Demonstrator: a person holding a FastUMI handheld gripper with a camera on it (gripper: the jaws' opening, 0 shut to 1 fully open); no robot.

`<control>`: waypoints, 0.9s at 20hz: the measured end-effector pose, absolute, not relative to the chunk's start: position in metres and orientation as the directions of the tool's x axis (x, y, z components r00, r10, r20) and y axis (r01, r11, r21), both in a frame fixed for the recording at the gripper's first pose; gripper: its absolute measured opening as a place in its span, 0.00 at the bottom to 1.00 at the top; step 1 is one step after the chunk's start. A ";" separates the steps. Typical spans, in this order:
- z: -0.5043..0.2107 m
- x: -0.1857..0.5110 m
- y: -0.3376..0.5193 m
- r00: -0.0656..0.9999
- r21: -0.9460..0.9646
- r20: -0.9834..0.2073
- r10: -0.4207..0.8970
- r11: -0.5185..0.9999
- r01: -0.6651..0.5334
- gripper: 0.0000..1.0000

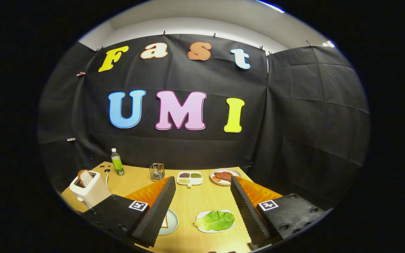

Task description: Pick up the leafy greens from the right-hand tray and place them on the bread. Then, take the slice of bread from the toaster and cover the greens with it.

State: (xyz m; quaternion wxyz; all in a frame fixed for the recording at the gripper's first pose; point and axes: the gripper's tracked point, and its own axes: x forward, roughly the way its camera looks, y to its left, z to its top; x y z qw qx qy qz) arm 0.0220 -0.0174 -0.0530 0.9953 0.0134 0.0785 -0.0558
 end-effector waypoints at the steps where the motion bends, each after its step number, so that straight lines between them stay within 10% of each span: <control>1: -0.058 0.025 -0.019 0.980 0.019 -0.168 -0.106 0.994 0.111 0.97; 18: -0.240 0.087 -0.067 0.822 0.072 -0.565 0.070 0.997 -0.035 0.98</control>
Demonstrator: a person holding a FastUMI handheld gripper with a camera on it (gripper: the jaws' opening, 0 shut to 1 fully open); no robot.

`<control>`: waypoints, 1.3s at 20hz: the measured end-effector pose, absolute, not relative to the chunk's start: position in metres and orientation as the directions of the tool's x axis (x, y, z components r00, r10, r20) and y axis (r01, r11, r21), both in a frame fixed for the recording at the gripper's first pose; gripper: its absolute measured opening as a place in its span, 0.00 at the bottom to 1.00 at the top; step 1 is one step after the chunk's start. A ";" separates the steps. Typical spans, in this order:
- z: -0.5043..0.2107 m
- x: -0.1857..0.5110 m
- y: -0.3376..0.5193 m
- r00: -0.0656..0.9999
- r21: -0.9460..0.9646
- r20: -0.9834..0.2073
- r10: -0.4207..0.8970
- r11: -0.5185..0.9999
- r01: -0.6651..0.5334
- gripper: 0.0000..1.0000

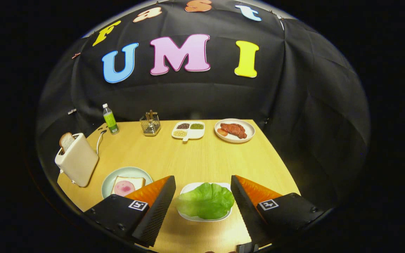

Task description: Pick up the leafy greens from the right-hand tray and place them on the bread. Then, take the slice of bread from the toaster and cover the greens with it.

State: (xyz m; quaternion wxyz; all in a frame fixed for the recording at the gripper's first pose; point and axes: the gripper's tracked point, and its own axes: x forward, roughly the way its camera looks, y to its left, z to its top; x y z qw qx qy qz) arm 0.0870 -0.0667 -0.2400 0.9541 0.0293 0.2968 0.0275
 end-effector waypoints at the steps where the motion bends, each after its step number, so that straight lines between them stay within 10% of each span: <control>1: -0.253 0.089 -0.067 0.804 0.078 -0.588 0.087 0.996 -0.050 0.98; 20: -0.382 0.082 -0.060 0.621 0.070 -0.753 0.215 0.966 -0.249 0.96; 26: -0.384 0.081 -0.053 0.597 0.086 -0.759 0.260 0.949 -0.304 0.62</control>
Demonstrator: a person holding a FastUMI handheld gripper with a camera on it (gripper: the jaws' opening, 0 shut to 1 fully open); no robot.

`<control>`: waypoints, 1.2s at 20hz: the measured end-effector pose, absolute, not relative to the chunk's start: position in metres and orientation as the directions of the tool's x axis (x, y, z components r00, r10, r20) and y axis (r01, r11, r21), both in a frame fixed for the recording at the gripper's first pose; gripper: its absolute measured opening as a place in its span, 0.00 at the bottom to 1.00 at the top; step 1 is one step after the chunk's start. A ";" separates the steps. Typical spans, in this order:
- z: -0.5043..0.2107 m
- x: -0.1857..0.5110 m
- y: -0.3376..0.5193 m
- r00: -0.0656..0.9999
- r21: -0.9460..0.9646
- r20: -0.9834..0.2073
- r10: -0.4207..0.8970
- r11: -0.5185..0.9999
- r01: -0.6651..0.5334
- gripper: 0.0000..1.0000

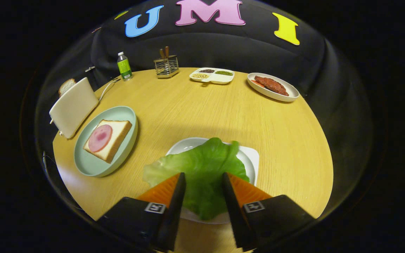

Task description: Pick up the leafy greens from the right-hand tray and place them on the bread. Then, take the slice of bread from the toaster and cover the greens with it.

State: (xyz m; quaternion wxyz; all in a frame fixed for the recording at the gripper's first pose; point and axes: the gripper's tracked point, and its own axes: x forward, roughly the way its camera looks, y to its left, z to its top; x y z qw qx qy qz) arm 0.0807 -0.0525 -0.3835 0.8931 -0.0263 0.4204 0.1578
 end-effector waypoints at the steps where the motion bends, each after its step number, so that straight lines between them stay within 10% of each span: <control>1: -0.383 0.081 -0.053 0.595 0.087 -0.759 0.264 0.947 -0.309 0.51; 7: -0.384 0.084 -0.054 0.574 0.125 -0.771 0.277 0.949 -0.291 0.11; 24: -0.301 0.080 -0.053 0.625 0.204 -0.751 0.212 0.975 -0.087 0.05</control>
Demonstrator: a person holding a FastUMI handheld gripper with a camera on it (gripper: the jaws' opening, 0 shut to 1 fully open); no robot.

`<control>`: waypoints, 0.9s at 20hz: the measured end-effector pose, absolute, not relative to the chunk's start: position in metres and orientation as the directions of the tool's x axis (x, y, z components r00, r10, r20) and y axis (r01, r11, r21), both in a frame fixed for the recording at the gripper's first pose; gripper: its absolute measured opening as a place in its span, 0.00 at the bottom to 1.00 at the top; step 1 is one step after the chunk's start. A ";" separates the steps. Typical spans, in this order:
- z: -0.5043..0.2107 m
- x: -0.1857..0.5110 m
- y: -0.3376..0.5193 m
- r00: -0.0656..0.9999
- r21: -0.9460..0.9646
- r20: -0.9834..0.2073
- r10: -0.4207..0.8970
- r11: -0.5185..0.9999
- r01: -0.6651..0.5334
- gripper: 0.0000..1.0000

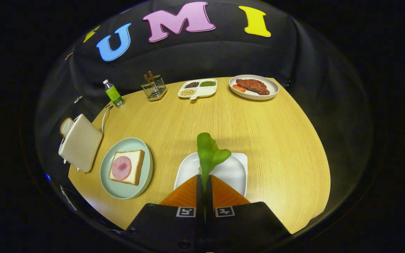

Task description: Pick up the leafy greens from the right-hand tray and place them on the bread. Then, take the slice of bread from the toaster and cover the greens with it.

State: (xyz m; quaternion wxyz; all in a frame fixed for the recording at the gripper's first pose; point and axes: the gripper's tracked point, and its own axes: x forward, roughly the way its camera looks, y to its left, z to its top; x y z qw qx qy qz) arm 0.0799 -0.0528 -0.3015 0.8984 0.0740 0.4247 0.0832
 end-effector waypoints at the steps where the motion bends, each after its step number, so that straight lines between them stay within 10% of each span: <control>1: -0.292 0.080 -0.052 0.632 0.195 -0.748 0.200 0.978 -0.079 0.05; 18: -0.215 0.080 0.114 0.664 0.226 -0.672 0.329 0.944 -0.239 0.05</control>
